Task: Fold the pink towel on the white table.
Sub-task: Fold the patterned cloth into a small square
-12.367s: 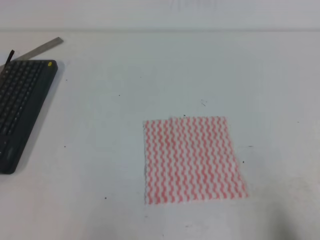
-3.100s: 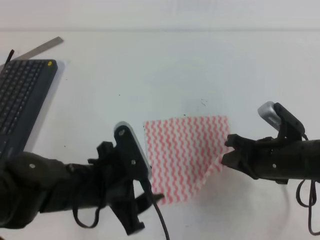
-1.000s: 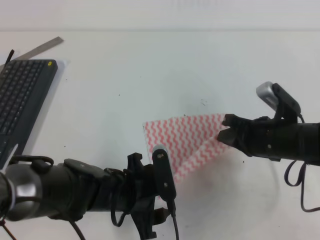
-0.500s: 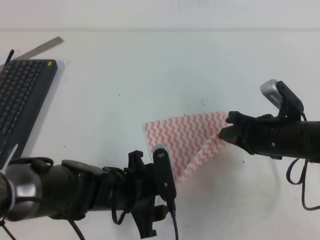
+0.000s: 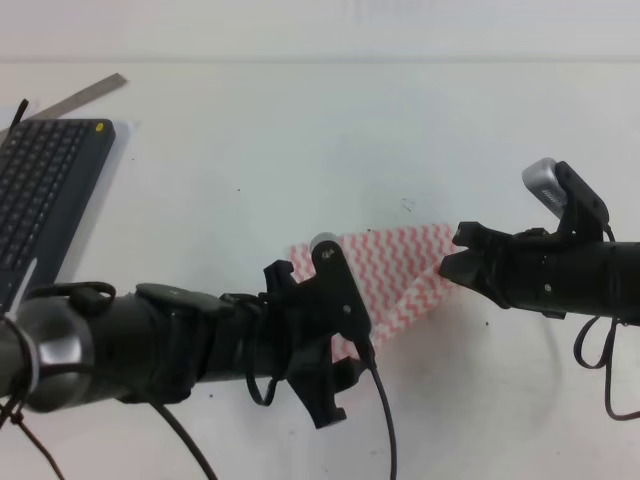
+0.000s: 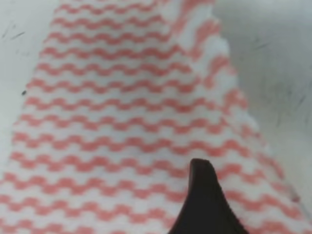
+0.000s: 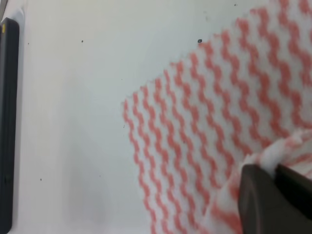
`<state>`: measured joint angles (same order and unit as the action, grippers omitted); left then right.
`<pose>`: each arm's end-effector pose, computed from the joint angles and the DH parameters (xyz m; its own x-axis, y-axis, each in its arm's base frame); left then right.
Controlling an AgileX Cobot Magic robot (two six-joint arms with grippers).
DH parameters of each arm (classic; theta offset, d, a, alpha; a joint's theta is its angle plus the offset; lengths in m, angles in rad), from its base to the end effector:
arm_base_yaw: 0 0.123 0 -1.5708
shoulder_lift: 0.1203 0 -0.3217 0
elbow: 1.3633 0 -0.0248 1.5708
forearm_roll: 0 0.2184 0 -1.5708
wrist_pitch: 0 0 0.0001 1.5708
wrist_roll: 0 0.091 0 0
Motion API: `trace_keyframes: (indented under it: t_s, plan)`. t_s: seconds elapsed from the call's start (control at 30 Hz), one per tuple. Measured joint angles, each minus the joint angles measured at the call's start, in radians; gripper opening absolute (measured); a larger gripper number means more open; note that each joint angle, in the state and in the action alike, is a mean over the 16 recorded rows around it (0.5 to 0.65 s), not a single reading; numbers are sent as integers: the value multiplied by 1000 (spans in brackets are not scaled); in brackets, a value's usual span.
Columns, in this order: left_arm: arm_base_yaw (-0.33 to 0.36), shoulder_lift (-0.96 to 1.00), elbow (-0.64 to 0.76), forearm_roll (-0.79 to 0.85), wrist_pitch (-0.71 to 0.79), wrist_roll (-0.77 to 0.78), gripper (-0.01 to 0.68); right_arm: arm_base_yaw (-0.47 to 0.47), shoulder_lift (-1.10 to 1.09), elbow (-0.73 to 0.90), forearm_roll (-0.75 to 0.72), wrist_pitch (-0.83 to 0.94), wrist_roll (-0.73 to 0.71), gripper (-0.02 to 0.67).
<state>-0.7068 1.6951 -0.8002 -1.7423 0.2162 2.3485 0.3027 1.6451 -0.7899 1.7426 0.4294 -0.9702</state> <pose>0.2237 -0.2164 0.2325 -0.0115 0.7379 -0.6749 0.9181 0.2752 0.2853 0.2757 0.1253 0.2520 -0.8353 0.4173 -0.3581 0.0269 0.6815 0.7314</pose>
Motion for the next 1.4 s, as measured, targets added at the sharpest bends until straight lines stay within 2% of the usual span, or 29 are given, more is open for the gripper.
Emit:
trace_keyframes:
  t_s: [0.3, 0.63, 1.4]
  plan:
    - [-18, 43, -14, 0, -20, -38, 42, -1, 0, 0, 8, 0, 0, -1]
    - [-46, 70, -15, 0, -106, -27, 36, -1, -1, 0, 0, 0, 0, -1]
    - [-49, 48, -32, -1, -235, -25, 9, -1, 0, 0, 0, 4, -10, -1]
